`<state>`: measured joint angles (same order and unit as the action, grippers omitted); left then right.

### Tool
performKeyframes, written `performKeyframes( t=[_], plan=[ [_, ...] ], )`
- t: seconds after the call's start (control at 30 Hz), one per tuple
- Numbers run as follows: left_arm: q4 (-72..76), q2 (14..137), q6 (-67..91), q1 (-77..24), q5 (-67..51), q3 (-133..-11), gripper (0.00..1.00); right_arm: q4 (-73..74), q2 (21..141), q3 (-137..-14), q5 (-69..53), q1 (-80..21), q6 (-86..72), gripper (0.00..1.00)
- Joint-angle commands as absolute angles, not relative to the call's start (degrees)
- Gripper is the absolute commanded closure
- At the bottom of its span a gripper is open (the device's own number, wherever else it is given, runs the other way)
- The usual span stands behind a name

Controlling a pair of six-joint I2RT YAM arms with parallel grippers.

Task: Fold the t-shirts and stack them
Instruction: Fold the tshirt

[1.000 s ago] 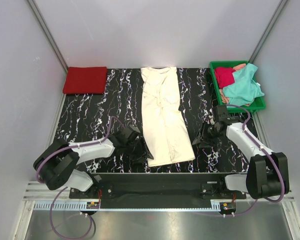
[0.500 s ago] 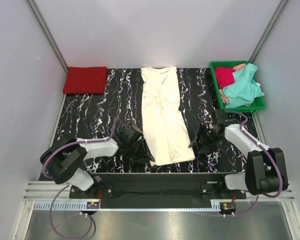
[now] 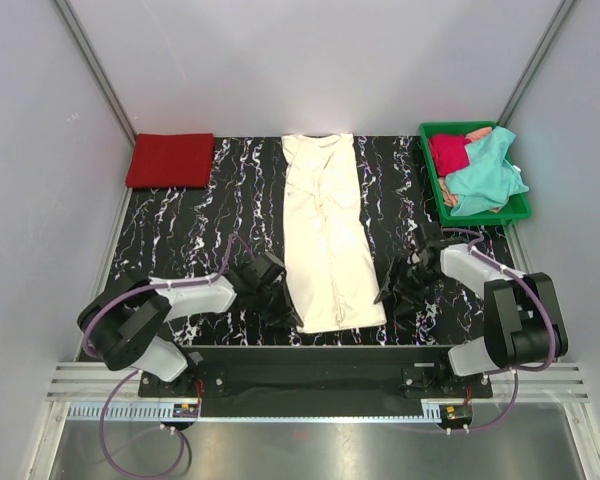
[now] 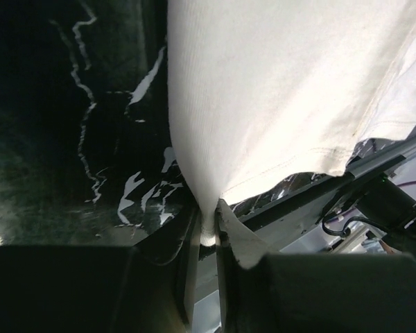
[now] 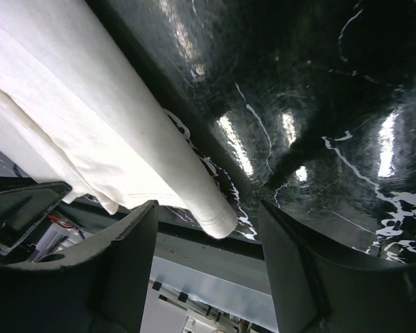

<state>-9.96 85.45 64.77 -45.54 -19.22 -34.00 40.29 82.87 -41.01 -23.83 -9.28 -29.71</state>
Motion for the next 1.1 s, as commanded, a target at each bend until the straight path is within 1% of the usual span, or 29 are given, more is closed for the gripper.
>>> performKeyframes(
  t=[0.0,0.1,0.17,0.23,0.27,0.3,0.33,0.37,0.4,0.43,0.5,0.63,0.73,0.83,0.93,0.97,1.0,1.03,1.07],
  plan=[
    [-20.0,83.9,61.3,-45.6,-11.6,-31.3,0.82,39.4,82.9,-40.6,-24.9,-11.2,-30.9,0.34],
    [-19.6,82.3,61.1,-45.3,-12.0,-29.8,0.82,37.2,83.0,-39.2,-26.4,-12.5,-32.9,0.34],
    [-20.0,82.4,60.5,-45.3,-12.4,-30.1,0.81,36.1,83.8,-38.5,-27.4,-15.1,-33.7,0.34],
    [-20.3,81.1,60.6,-45.3,-12.8,-29.3,0.69,34.8,83.5,-37.7,-27.5,-17.6,-35.3,0.34],
    [-20.4,80.0,60.6,-45.3,-12.8,-28.8,0.59,34.4,83.2,-37.3,-27.7,-17.8,-35.8,0.34],
    [-21.0,77.5,60.6,-45.3,-11.9,-28.6,0.41,33.8,83.0,-36.5,-27.9,-18.2,-36.6,0.34],
    [-21.8,76.0,60.4,-45.3,-11.1,-28.4,0.34,33.8,82.5,-36.3,-27.7,-18.4,-36.7,0.34],
    [-22.9,74.7,60.3,-45.2,-10.6,-28.0,0.29,34.2,82.4,-36.2,-27.3,-18.6,-36.7,0.34],
    [-23.5,73.1,60.2,-45.1,-9.0,-28.0,0.26,35.0,82.0,-36.0,-26.1,-18.8,-36.7,0.34],
    [-23.9,72.8,59.8,-45.0,-8.5,-28.1,0.25,35.2,81.5,-36.0,-25.4,-18.8,-36.6,0.34],
    [-21.8,73.4,59.3,-44.7,-9.7,-28.1,0.26,35.9,81.1,-35.6,-23.6,-18.7,-36.1,0.34],
    [-19.0,80.1,58.8,-44.8,-12.4,-28.8,0.29,35.2,82.0,-34.7,-23.9,-18.8,-36.2,0.36],
    [-18.9,81.0,58.4,-44.8,-11.3,-28.7,0.30,34.6,82.2,-34.3,-23.8,-18.8,-36.0,0.36],
    [-18.6,81.3,57.6,-44.7,-10.6,-28.5,0.34,34.6,82.0,-34.5,-23.0,-18.9,-35.9,0.37],
    [-17.4,83.8,56.7,-44.6,-10.9,-28.6,0.47,34.5,81.9,-34.6,-22.5,-18.8,-35.8,0.40],
    [-16.4,85.5,56.5,-44.6,-11.6,-28.6,0.54,34.5,81.7,-34.6,-22.3,-18.8,-35.9,0.43],
    [-16.2,86.2,56.3,-44.7,-11.8,-28.6,0.75,34.5,81.8,-34.6,-22.2,-18.9,-35.9,0.58],
    [-16.3,86.7,56.1,-44.7,-12.0,-28.5,0.85,34.6,82.2,-34.7,-22.2,-18.8,-35.9,0.66],
    [-16.3,87.0,56.2,-44.7,-12.5,-28.2,0.92,35.0,82.4,-35.1,-22.3,-19.1,-35.6,0.79]
  ],
)
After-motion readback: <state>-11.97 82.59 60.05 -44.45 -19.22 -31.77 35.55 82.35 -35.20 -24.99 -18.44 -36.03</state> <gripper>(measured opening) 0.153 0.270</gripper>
